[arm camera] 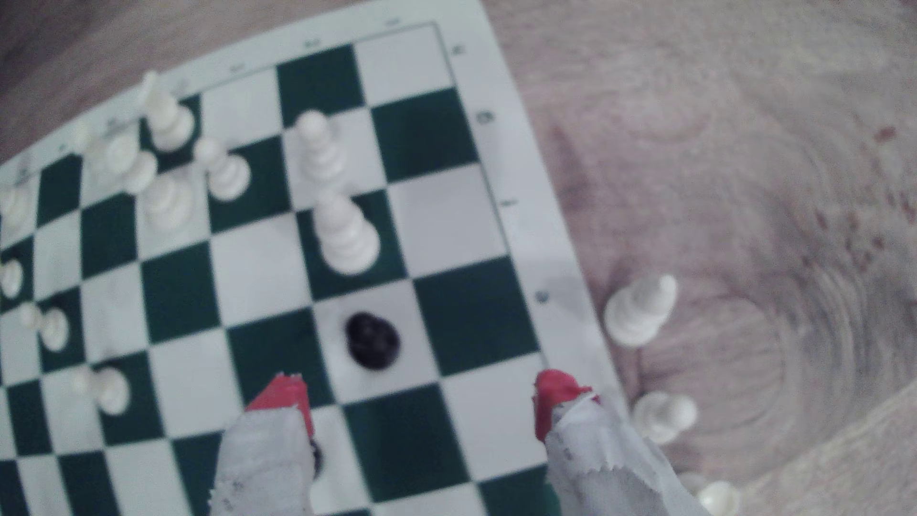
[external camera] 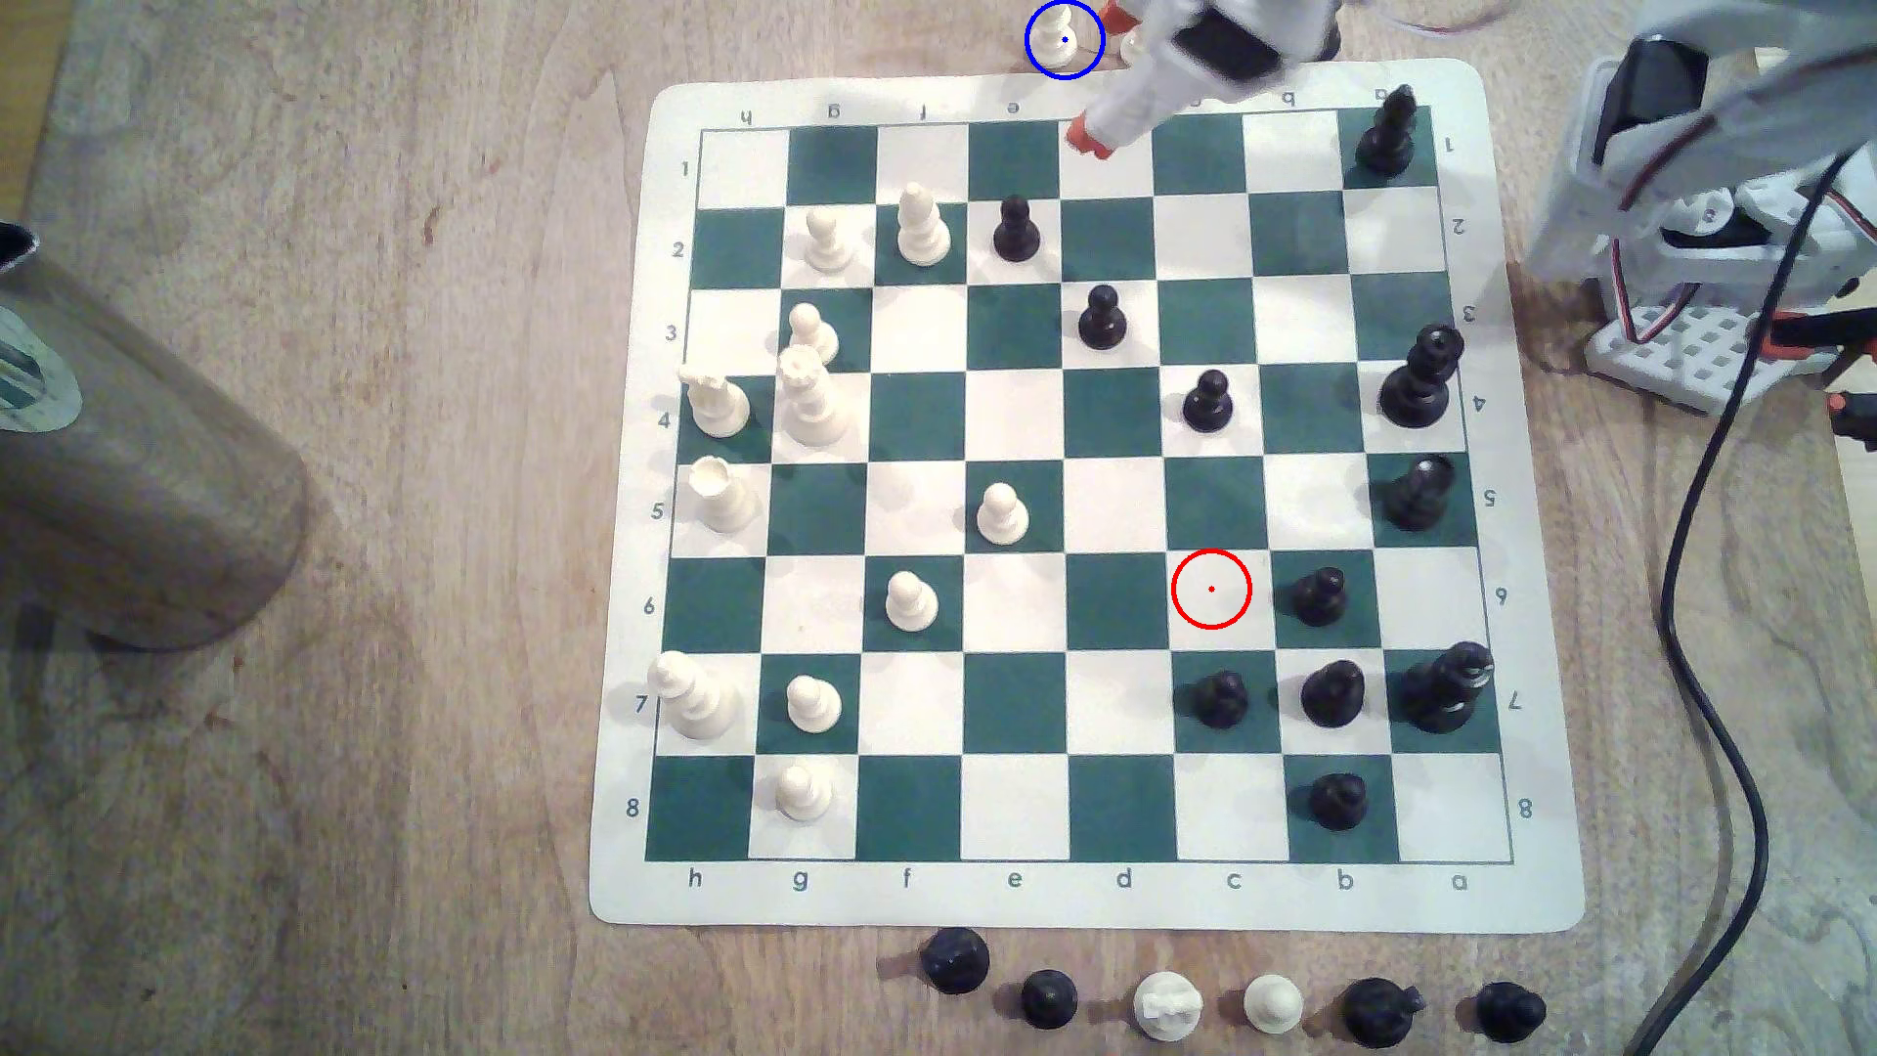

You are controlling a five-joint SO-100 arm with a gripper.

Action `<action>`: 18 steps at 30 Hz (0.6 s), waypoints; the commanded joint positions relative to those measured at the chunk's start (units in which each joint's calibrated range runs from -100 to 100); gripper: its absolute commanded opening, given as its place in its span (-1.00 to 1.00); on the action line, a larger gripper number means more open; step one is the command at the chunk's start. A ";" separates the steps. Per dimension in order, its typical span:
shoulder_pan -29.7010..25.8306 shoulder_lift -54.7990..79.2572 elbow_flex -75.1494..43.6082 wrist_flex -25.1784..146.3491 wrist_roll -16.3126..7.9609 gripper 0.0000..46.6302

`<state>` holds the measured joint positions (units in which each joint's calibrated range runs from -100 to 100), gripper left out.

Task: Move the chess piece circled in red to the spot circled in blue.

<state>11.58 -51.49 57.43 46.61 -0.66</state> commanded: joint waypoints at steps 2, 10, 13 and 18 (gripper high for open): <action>-6.22 -13.54 -0.95 9.65 -1.03 0.04; -16.39 -24.49 0.23 23.17 -1.47 -0.22; -17.01 -26.78 4.31 23.00 -1.51 -0.34; -17.09 -40.02 15.55 18.09 -2.10 -0.99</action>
<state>-5.38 -80.98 67.56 67.89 -2.52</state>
